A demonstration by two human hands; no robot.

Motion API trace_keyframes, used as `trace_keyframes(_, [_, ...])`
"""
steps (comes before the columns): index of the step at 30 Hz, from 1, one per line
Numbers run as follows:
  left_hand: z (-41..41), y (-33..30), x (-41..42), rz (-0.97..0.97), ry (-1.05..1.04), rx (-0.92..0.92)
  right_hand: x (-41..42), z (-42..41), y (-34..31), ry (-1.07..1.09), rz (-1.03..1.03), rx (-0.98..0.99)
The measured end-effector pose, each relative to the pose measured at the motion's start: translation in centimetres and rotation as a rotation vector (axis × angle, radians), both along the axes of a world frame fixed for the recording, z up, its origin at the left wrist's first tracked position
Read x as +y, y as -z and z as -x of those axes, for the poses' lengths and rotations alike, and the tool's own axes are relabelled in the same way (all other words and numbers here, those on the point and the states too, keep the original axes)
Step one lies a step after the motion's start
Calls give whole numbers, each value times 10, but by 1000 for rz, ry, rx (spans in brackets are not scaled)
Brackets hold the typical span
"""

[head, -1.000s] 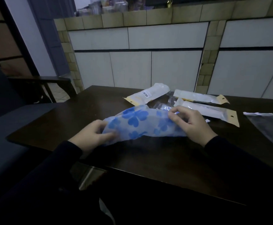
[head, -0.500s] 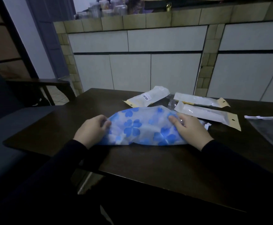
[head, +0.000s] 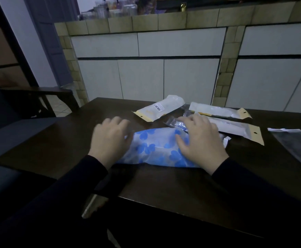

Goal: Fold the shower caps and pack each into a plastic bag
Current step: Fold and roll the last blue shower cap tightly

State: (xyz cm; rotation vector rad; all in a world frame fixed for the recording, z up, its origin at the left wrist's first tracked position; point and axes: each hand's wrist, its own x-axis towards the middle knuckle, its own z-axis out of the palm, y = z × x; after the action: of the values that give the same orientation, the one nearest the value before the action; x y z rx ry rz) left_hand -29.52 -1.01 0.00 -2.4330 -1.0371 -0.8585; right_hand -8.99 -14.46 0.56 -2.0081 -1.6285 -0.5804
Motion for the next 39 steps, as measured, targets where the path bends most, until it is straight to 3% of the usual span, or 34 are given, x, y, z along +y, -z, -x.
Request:
trace_keyframes(1, [-8,1,-5,10,129,8,2,9,-3,-78,-42,-61])
trace_keyframes(3, [-25,5,-12,207,271,90,7,25,-5,-155,140,-99])
trace_keyframes(7, [-33,20,-1,582,207,425,23,23,11,-106,634,-65])
trace_keyframes(11, [-33,17,10,722,103,545,37,7,19,-78,837,153])
trace_keyframes(25, [-20,8,9,850,-48,492,19,-12,25,-137,738,238])
trace_keyframes(27, [-15,2,2,777,-85,469,17,-14,22,-200,746,225])
trace_keyframes(31, [-5,-4,0,486,-66,253,16,-15,12,-315,712,85])
trace_keyframes(36, [18,-12,13,803,-47,116,17,1,10,-310,454,-23])
trace_keyframes(39, [30,-19,16,821,-42,115,18,11,13,-269,360,-25])
